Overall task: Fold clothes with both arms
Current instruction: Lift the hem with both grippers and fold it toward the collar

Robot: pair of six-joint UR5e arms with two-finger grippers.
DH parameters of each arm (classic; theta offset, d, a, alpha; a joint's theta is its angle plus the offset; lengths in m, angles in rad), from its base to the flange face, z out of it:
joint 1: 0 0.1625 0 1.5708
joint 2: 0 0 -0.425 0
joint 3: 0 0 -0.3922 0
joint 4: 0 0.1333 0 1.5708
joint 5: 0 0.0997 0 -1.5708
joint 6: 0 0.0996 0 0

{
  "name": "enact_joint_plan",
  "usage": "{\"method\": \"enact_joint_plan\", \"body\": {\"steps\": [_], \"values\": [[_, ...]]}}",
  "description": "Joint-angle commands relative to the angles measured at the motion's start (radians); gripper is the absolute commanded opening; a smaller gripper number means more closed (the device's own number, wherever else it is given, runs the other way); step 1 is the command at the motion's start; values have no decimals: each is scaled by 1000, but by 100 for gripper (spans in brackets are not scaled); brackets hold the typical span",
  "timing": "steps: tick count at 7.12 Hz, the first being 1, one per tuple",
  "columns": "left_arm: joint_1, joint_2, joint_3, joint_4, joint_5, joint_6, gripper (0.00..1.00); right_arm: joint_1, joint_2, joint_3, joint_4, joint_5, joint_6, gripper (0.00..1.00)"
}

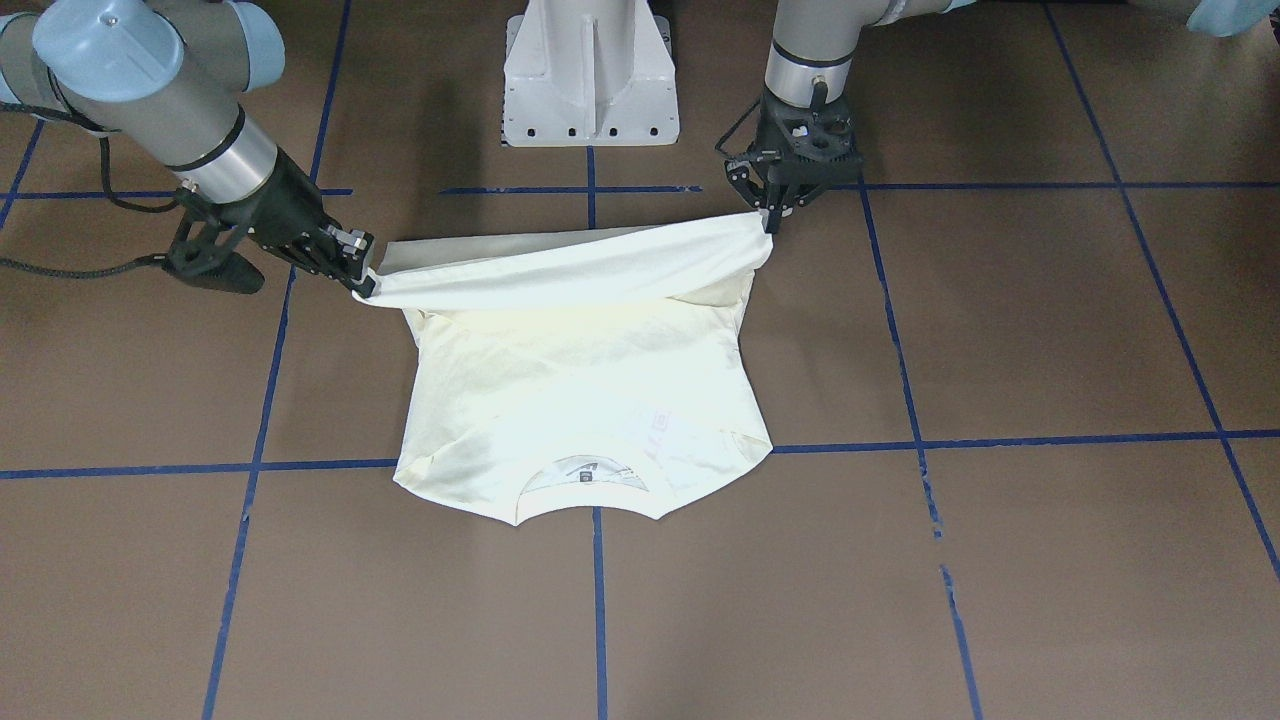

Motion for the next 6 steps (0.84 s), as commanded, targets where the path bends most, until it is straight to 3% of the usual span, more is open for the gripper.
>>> {"method": "enact_joint_plan", "body": {"steps": [1, 5, 6], "values": [[-104, -46, 159, -104, -1, 32, 0, 35, 96, -132, 0, 1, -6, 0], [-169, -152, 520, -377, 3, 37, 0, 63, 240, -402, 3, -2, -49, 0], [-180, -159, 560, -405, 6, 38, 0, 64, 253, -442, 2, -5, -71, 0]]}}
